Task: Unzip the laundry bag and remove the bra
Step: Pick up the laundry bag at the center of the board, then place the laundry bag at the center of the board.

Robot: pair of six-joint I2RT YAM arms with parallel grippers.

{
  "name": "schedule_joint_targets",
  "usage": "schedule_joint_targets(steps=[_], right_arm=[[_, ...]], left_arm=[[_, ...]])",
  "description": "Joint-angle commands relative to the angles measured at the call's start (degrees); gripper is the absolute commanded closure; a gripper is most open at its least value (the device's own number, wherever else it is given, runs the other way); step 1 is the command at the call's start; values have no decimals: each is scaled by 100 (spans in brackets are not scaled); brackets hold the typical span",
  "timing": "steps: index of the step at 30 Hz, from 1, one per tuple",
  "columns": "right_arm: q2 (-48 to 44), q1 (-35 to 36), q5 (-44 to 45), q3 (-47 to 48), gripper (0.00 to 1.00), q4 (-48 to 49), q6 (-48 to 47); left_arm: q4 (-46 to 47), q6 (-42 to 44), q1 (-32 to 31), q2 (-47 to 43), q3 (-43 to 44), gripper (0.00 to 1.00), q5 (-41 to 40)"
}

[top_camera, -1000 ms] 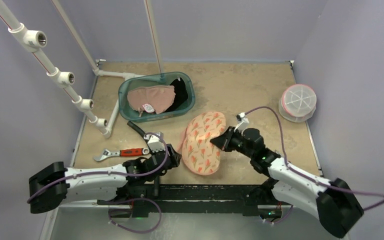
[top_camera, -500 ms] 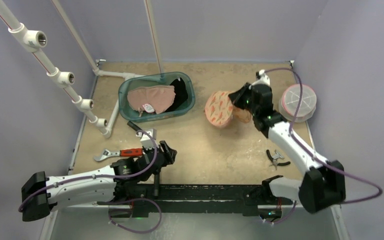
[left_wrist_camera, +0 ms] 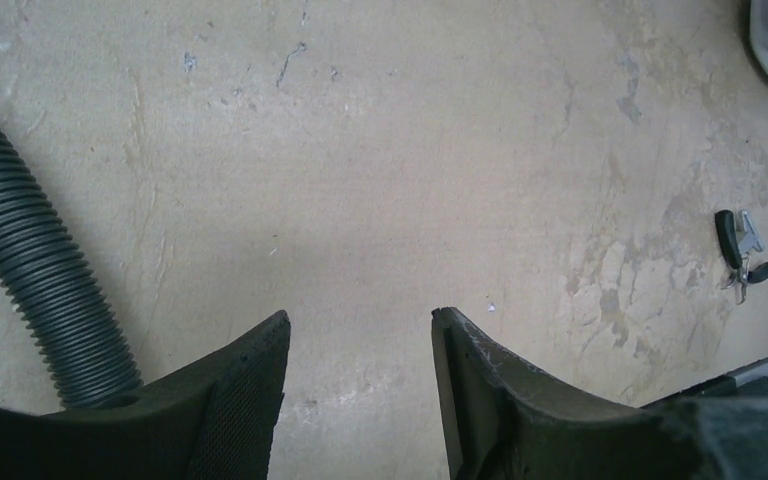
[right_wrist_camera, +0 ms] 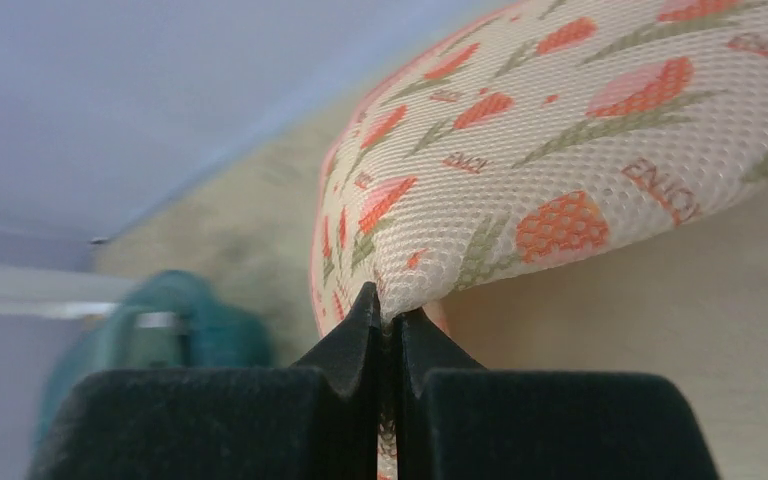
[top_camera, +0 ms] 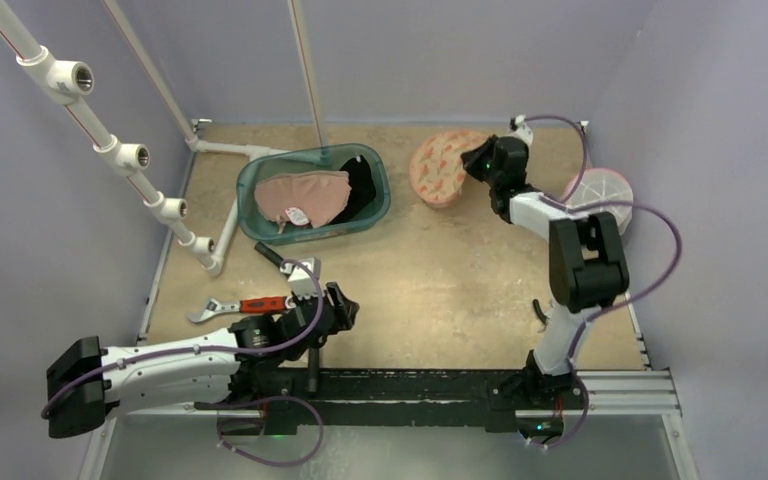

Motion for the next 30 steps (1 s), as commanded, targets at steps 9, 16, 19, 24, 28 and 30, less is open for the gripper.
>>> schedule_joint_targets(steps=[9, 16, 19, 24, 28, 30], right_arm=[[1112, -230, -187, -563, 57, 721, 523], [346, -233, -162, -1344, 32, 643, 451], [346, -233, -449, -1669, 32, 987, 771], [810, -165, -961, -1751, 35, 1490, 1355], [1142, -17, -1204, -1502, 41, 1720, 1557], [1286, 126, -1273, -1230, 44, 1677, 1596]], left_arm=[[631, -344, 1, 219, -370, 47, 356], [679, -120, 1, 547, -120, 47, 323], [775, -86, 1, 617, -112, 47, 342], [821, -85, -2, 699, -72, 47, 448], [838, -151, 0, 635, -160, 47, 424], [898, -185, -1, 630, -217, 47, 411]])
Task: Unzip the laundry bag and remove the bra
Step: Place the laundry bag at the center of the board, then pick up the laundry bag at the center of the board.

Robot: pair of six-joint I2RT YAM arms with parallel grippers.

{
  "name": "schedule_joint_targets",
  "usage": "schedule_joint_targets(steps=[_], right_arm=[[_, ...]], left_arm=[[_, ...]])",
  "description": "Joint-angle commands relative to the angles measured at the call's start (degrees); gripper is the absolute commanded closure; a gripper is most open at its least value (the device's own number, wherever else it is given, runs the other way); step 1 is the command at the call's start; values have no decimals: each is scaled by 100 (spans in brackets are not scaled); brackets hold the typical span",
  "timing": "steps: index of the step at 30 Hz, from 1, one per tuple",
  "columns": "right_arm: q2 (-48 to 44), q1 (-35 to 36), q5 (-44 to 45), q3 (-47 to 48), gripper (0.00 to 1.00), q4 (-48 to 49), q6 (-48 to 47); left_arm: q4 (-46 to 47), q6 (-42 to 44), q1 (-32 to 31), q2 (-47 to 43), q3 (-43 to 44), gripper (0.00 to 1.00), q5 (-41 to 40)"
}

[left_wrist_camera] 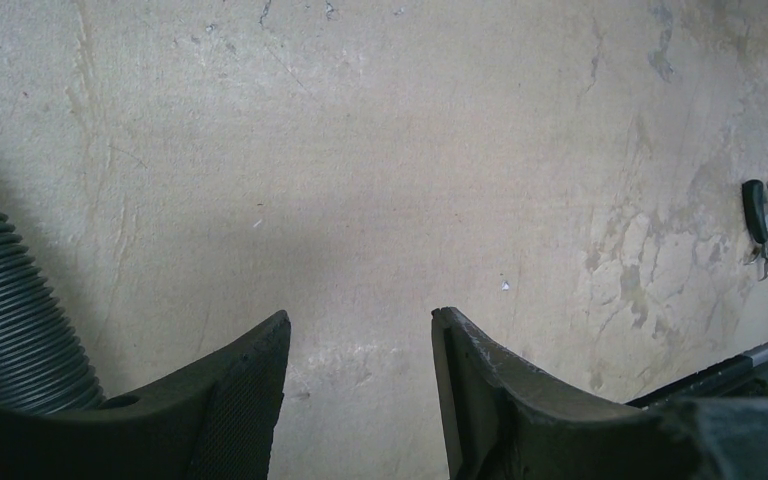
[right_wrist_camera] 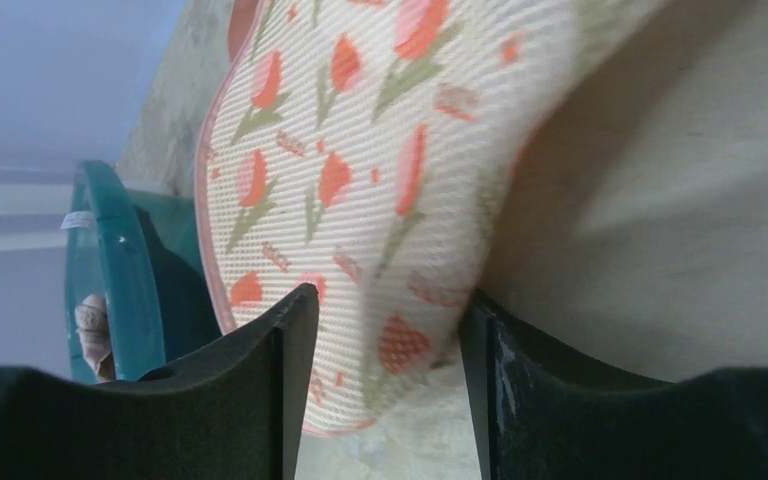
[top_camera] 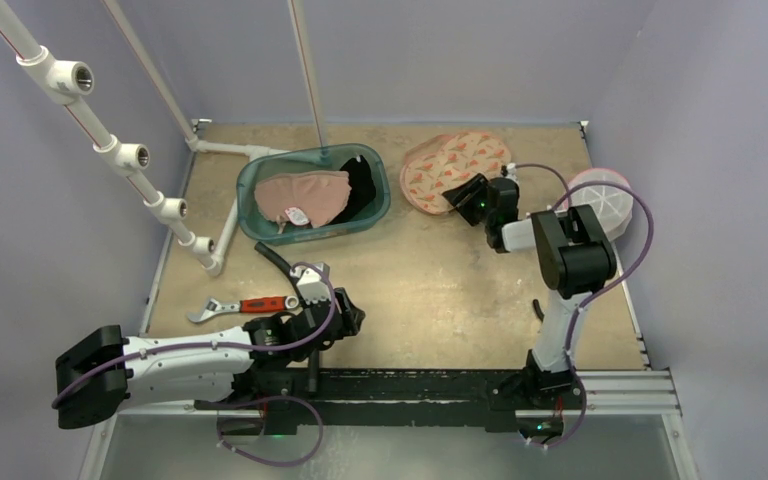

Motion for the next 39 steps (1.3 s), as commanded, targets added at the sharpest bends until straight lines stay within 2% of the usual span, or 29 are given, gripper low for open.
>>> schedule_joint_targets(steps=[1, 5, 12, 16, 21, 23, 27, 31, 35, 39], right_arm=[[282, 311, -372, 608, 45, 90, 224], [411, 454, -284, 1171, 38, -712, -102], [-837, 330, 918, 405, 31, -1552, -640], [-1486, 260, 1361, 403, 35, -1518, -949], [-797, 53, 1160, 1564, 52, -1946, -1190], [-739, 50, 1264, 1685, 53, -1869, -1291], [-1452, 94, 1706, 1287, 44, -1654, -1434], [-2572, 97, 2649, 820, 35, -2442, -1453], [-3886, 3, 3913, 128, 25, -3185, -1395], [-4176, -229, 5001, 91, 23, -4004, -1925]], left_arm=[[282, 7, 2, -37, 39, 47, -11], [262, 26, 1, 63, 99, 47, 6], [332, 58, 5, 31, 46, 47, 23], [306, 131, 3, 39, 81, 47, 42], [251, 202, 3, -28, 109, 47, 50], [169, 286, 7, -108, 144, 47, 61], [156, 530, -2, -310, 178, 46, 16], [504, 929, -2, -428, 246, 37, 107], [979, 965, 3, -396, 239, 14, 117], [1330, 865, 2, -315, 134, 12, 150]])
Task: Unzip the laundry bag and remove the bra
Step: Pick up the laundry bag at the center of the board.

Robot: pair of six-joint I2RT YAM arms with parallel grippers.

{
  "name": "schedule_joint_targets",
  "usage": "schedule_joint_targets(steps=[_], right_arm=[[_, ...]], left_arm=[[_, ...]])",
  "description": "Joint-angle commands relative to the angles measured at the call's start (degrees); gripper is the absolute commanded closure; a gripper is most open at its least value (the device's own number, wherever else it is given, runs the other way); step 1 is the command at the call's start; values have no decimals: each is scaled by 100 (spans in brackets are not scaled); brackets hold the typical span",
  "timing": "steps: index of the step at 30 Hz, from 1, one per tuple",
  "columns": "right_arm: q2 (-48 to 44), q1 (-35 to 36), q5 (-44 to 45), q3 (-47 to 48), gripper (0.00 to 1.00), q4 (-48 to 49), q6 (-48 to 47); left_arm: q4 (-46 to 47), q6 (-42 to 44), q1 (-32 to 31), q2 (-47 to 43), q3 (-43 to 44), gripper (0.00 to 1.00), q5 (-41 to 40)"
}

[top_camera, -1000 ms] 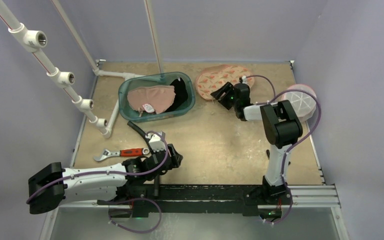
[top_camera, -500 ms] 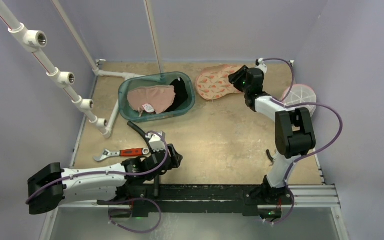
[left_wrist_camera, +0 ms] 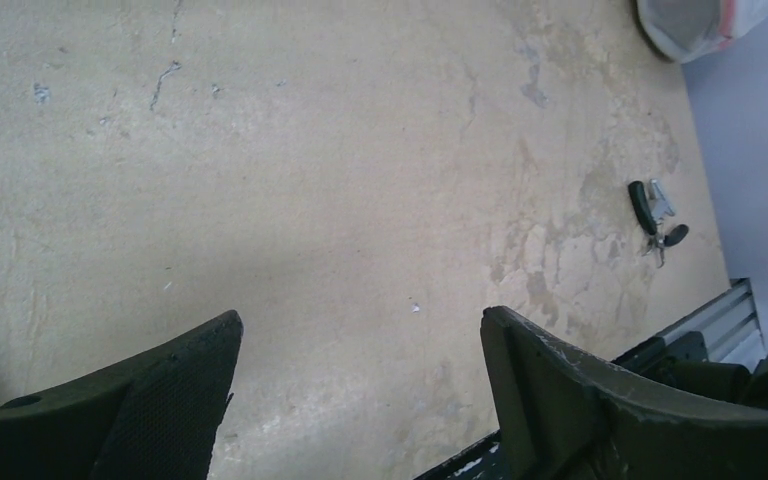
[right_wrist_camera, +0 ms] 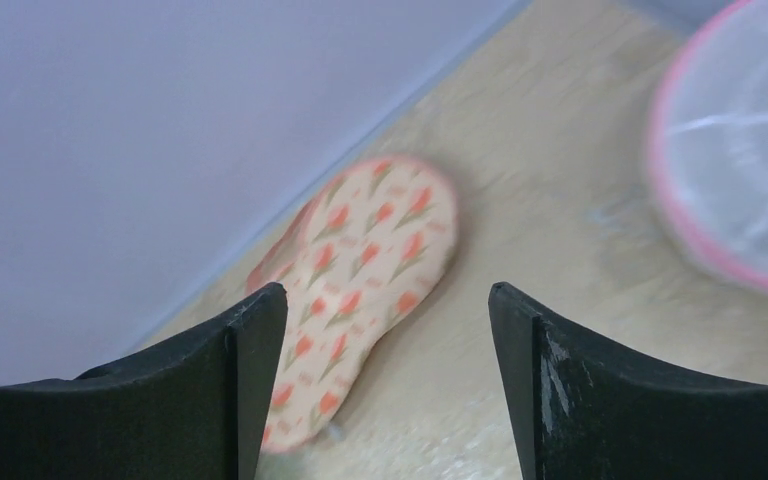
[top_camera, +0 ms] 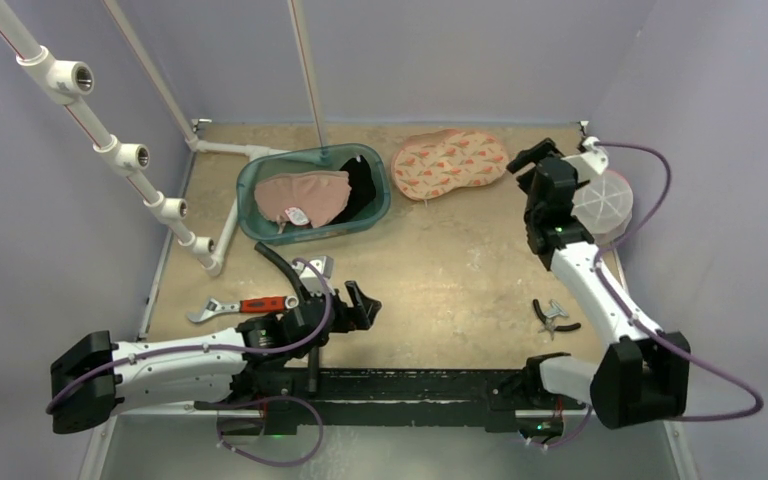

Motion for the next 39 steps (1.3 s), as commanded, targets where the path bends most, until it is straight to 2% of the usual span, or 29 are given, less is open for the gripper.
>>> schedule_joint_targets(steps=[1, 4, 7, 13, 19, 22, 28, 32, 34, 39], right_arm=[[-6, -386, 1718, 50, 22, -1251, -653], [312, -681, 2032, 367, 21, -1665, -1119], [466, -727, 2073, 452, 21, -1357, -1700], [1423, -726, 2456, 1111, 20, -1387, -2352], [2113, -801, 2660, 1262, 24, -1606, -2453], [2217, -825, 2616, 1178, 34, -1568, -2468], [2358, -904, 2609, 1280, 68, -1904, -2291], [2282, -958, 2499, 1164, 80, -2002, -2144], [2237, -1070, 2475, 1128, 99, -2025, -2154], [1676, -1108, 2337, 1387, 100, -2165, -1928]], left_arm=[[696, 56, 5, 71, 46, 12, 84], [858, -18, 5, 146, -58, 12, 227], [883, -104, 4, 193, -186, 12, 219], [663, -395, 1, 237, -264, 11, 121], [673, -350, 4, 280, -313, 11, 174], [707, -284, 4, 301, -303, 12, 290], [858, -303, 1, 298, -398, 14, 478], [824, -255, -1, 214, -393, 15, 542], [763, -258, -3, 122, -399, 15, 543], [580, -303, 4, -177, -461, 16, 481]])
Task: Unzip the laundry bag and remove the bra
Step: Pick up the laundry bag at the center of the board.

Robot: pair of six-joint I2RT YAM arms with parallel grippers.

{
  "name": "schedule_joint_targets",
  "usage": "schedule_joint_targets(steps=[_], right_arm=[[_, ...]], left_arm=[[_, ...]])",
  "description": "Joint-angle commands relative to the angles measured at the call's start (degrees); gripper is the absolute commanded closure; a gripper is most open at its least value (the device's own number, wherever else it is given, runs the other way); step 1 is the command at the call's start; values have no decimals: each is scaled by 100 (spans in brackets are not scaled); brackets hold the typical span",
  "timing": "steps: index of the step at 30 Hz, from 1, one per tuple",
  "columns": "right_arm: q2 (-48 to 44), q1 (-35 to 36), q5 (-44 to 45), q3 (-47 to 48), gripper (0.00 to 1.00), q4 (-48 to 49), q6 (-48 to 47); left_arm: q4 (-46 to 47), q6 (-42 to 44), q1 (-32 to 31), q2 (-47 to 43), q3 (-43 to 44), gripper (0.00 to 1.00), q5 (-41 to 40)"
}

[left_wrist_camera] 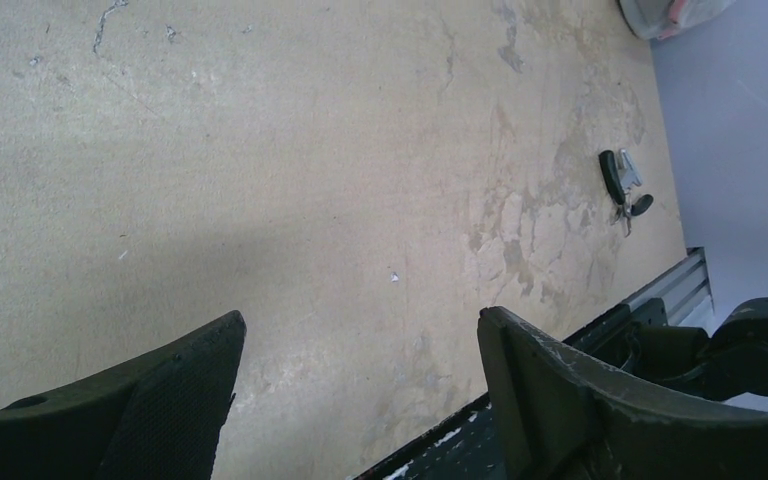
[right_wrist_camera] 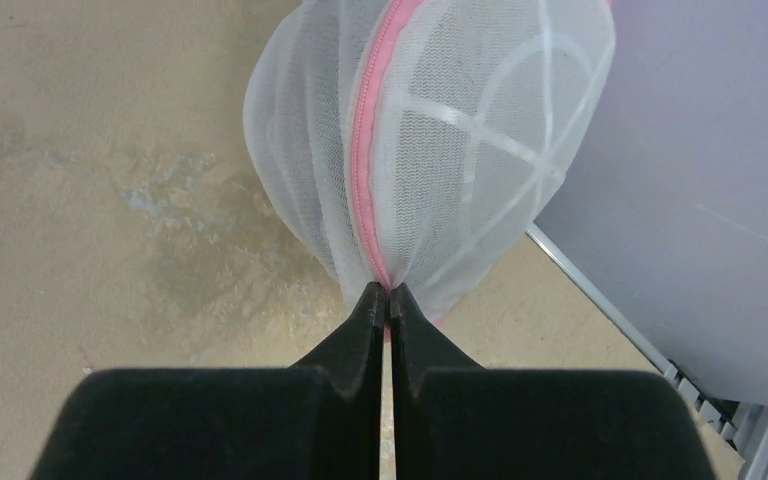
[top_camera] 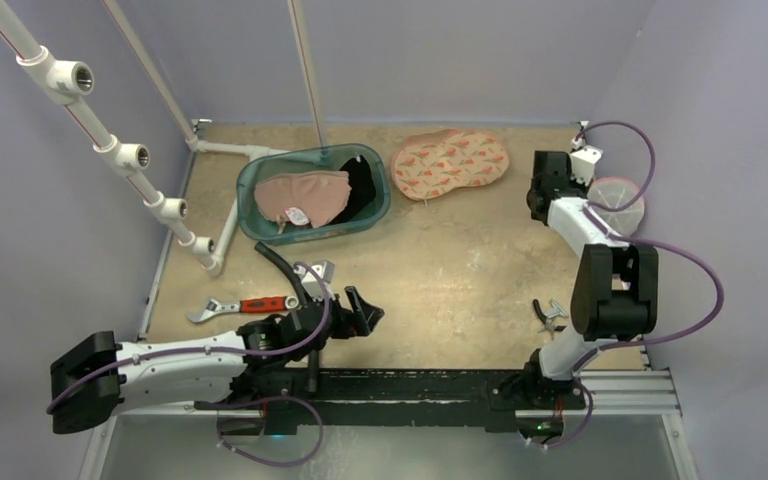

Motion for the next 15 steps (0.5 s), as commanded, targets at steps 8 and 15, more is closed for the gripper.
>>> schedule_joint_targets(steps=[8, 15], right_arm=[[-2249, 1297, -295, 249, 100, -111, 294], [-3436, 3772, -105, -165, 100, -1409, 1017]], left_arm=[[-377, 156, 4, -273, 245, 16, -252], [-1023, 176, -4, -245, 745, 17, -371]])
